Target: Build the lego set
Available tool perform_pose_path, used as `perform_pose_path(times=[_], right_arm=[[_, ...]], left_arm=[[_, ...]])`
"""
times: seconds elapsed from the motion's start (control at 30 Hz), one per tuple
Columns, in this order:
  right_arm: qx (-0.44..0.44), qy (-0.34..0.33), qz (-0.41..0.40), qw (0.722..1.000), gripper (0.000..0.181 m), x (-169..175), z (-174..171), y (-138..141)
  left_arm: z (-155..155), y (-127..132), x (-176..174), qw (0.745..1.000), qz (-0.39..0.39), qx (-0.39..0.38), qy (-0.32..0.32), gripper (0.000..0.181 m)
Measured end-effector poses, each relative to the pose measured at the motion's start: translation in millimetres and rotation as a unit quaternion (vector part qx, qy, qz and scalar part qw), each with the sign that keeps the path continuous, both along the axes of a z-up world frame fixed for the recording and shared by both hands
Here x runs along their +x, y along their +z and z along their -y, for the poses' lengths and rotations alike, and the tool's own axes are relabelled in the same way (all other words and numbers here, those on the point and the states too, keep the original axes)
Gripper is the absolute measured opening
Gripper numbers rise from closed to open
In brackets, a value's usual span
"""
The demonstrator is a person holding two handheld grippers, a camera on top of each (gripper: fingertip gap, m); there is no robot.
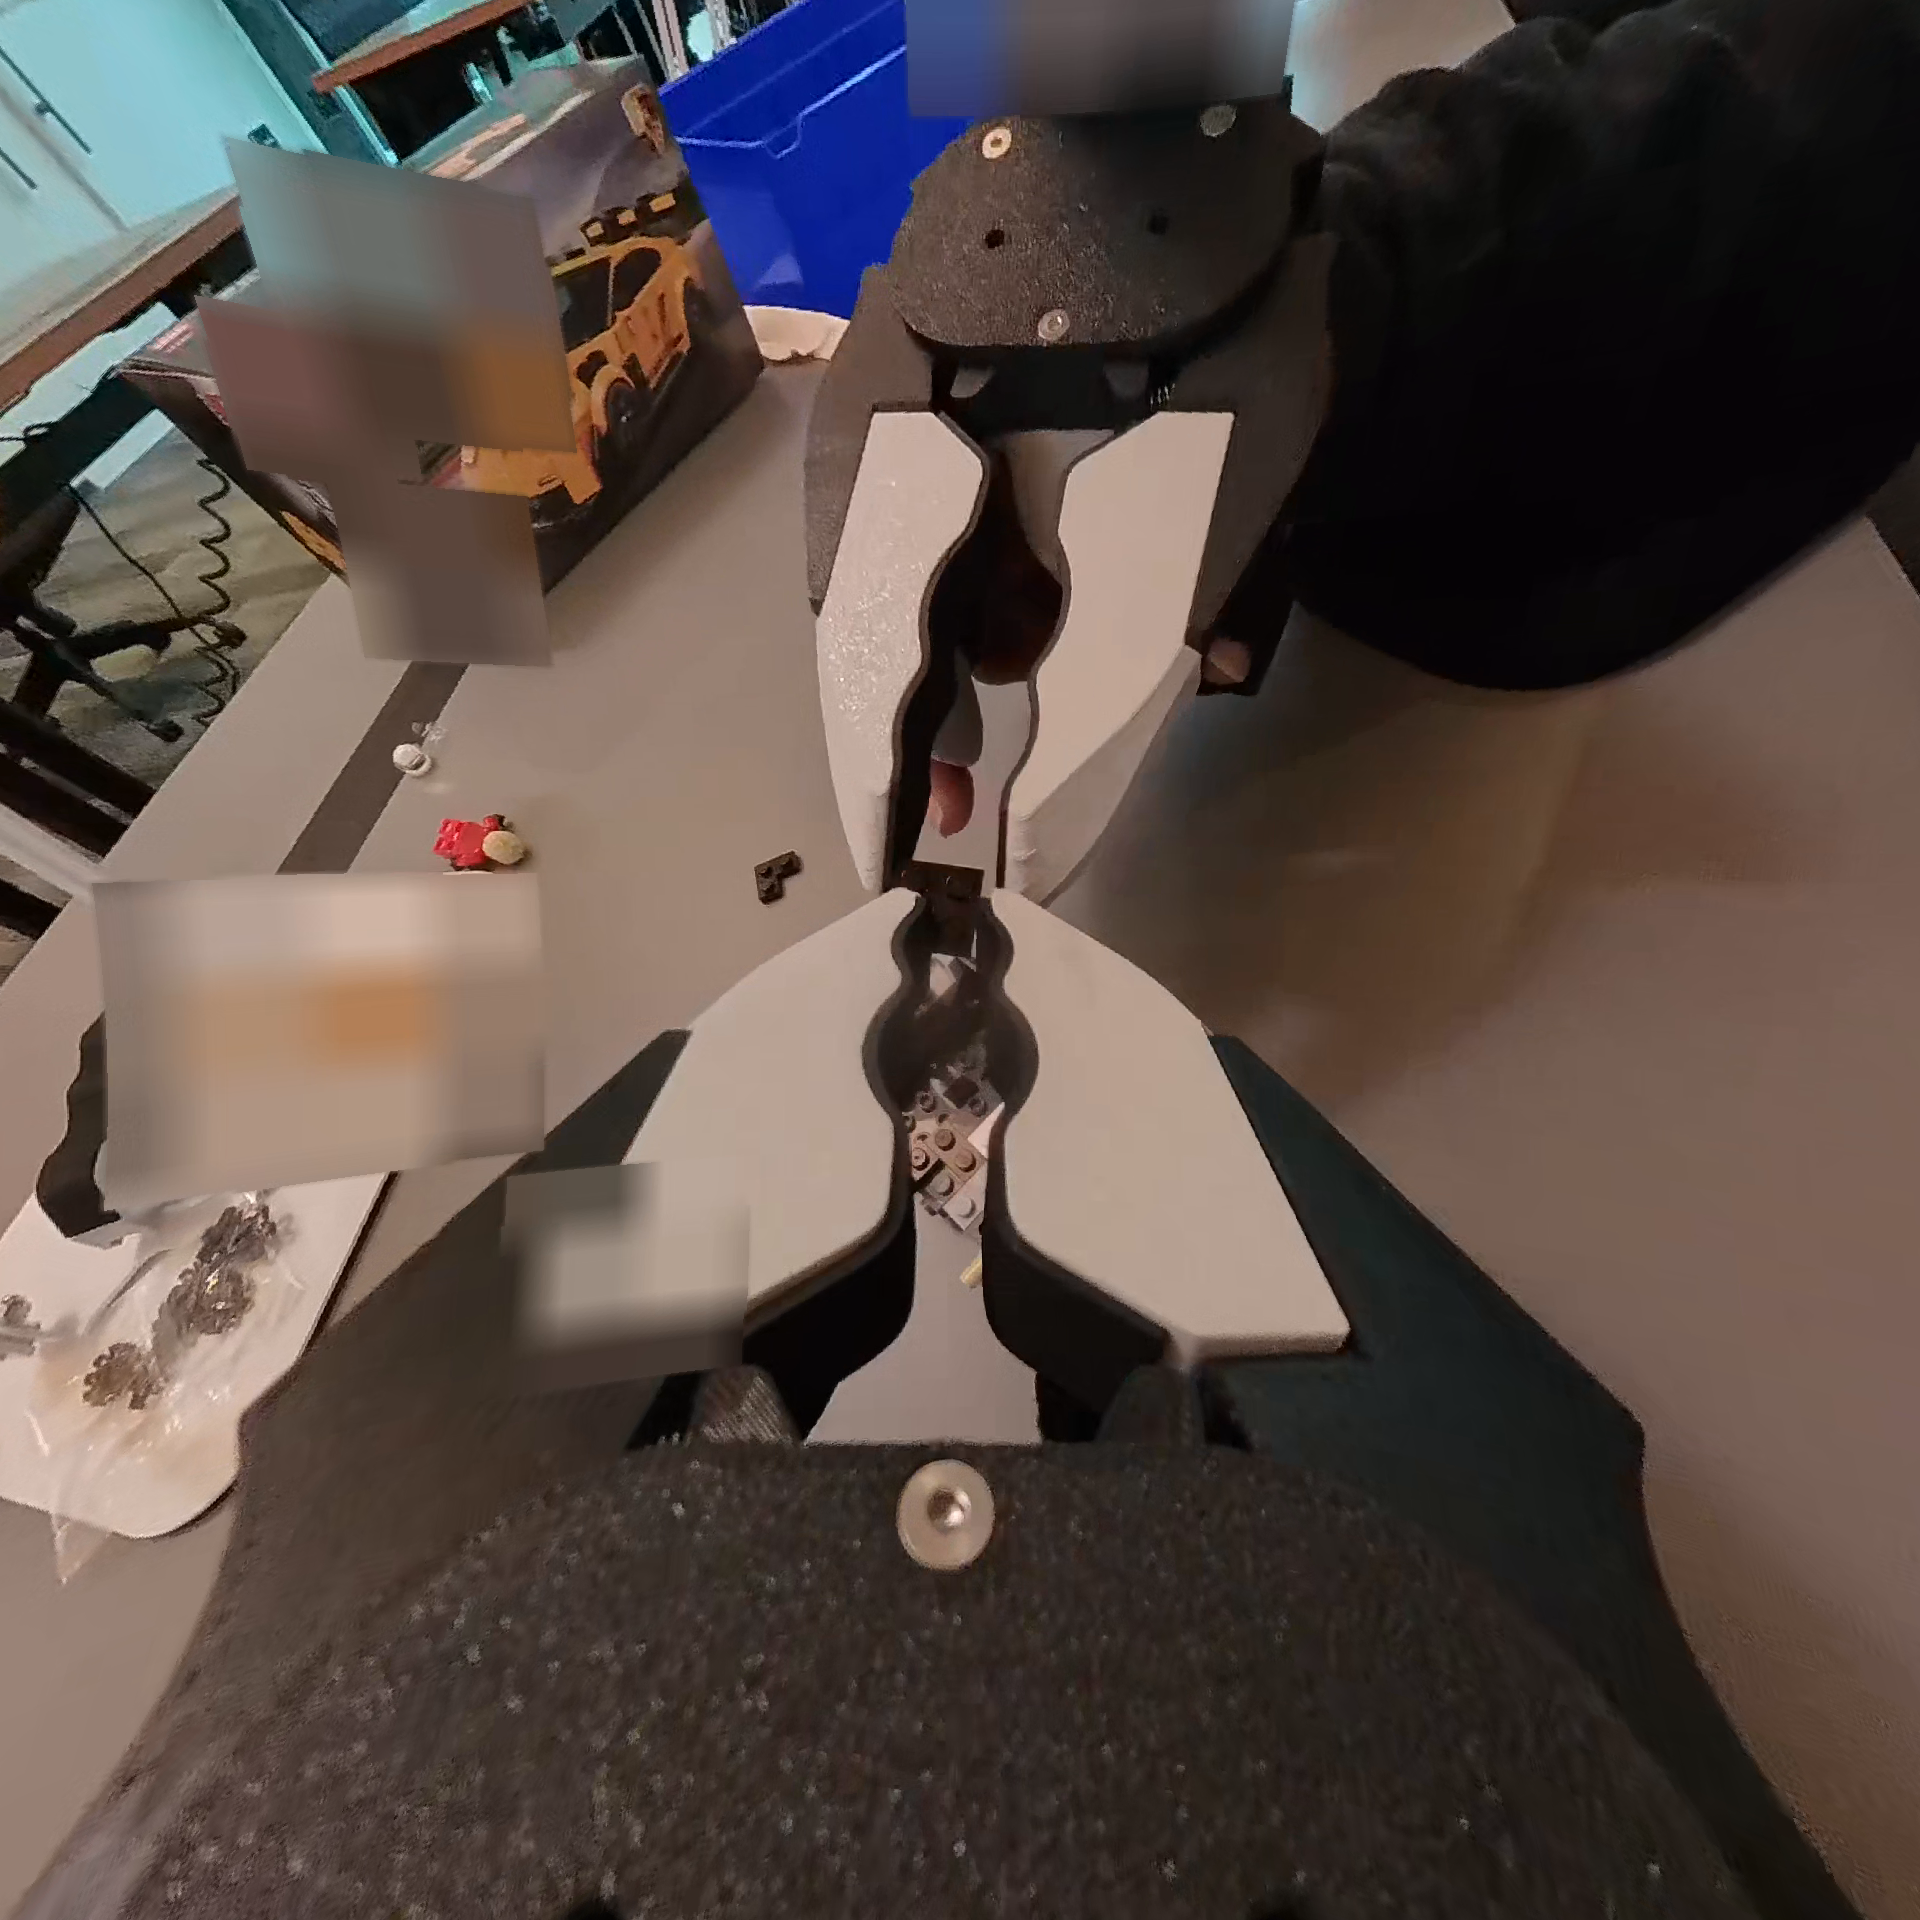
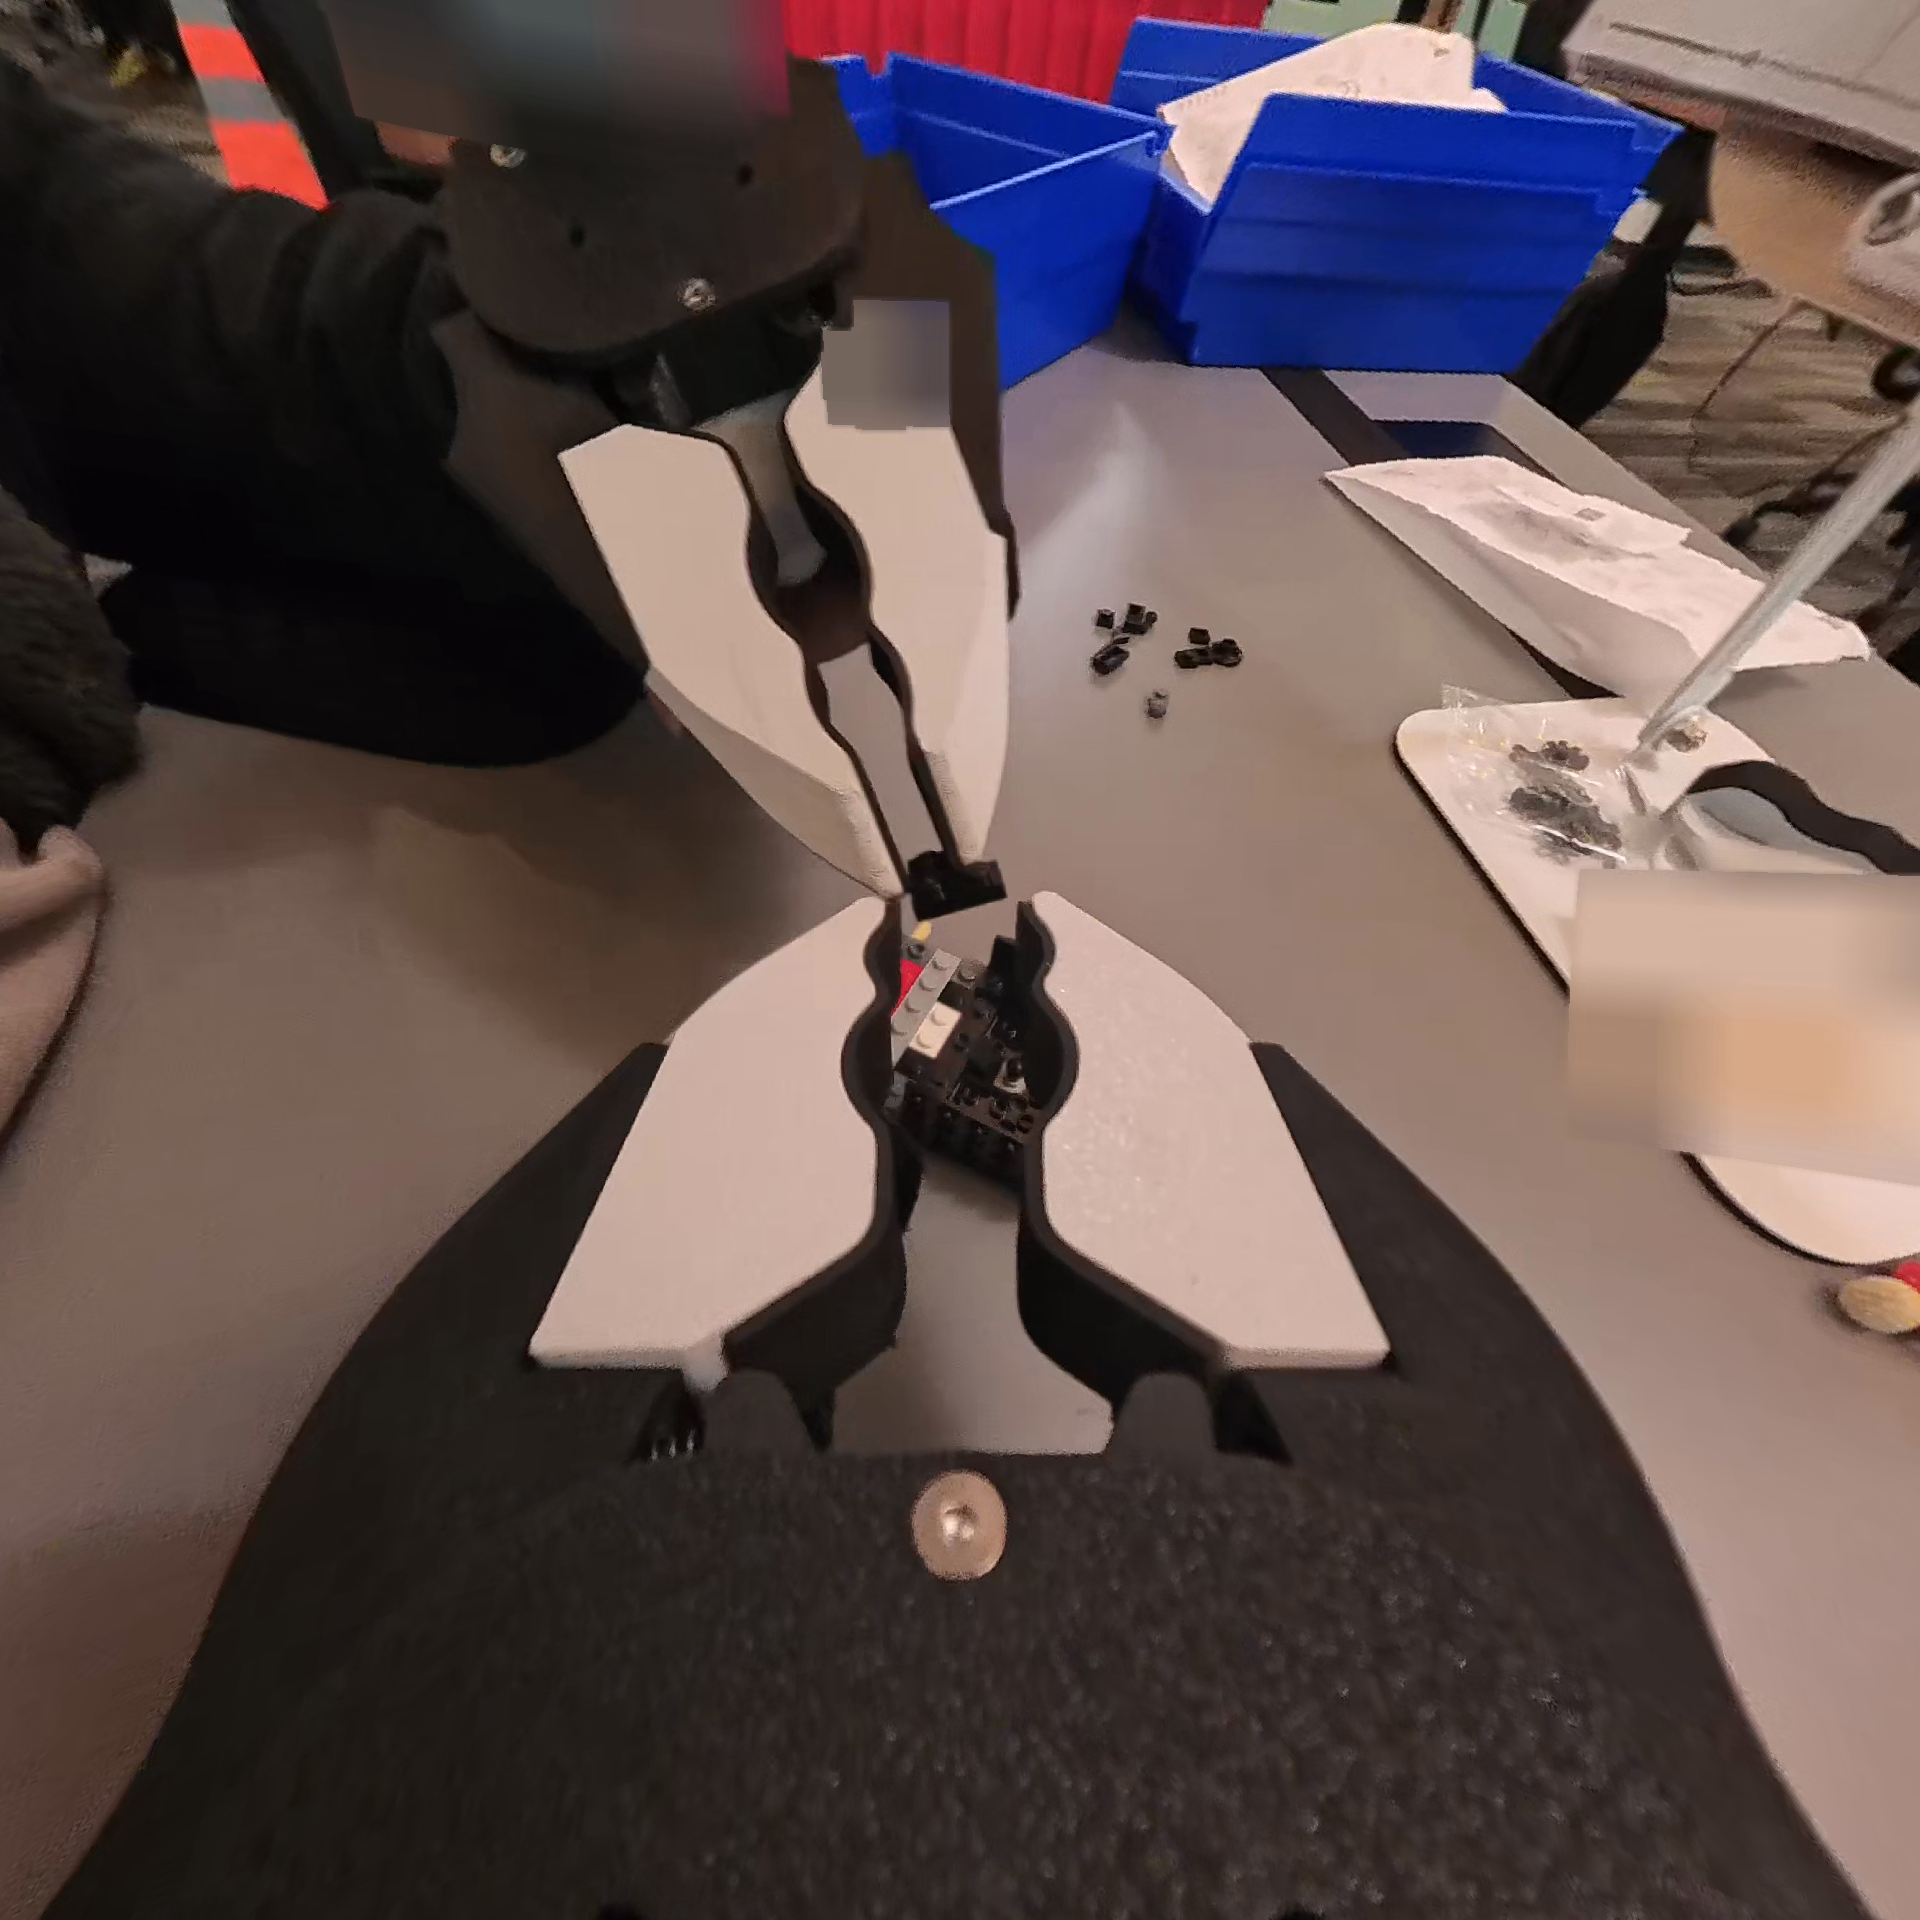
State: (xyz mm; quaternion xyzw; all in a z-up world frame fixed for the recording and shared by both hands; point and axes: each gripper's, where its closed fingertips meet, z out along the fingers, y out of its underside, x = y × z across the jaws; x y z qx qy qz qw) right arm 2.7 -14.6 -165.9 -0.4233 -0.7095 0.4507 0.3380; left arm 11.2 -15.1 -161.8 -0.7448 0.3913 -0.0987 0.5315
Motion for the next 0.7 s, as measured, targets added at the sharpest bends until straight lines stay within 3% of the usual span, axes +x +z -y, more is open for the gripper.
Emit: perform_pose_path(times=[0.23,0.7], right_arm=[[0.065,0.028,-0.011,0.997,0.019,3.9,7.3,-6.8],[0.067,0.069,0.005,0.995,0.016,10.7,18.9,-15.8]], left_arm=[[6.2,-9.0,4.5,0.999,0.001,-0.022,-0.027,0.008],[17.1,-25.1,10.2,0.996,-0.013,-0.055,-0.065,0.008]])
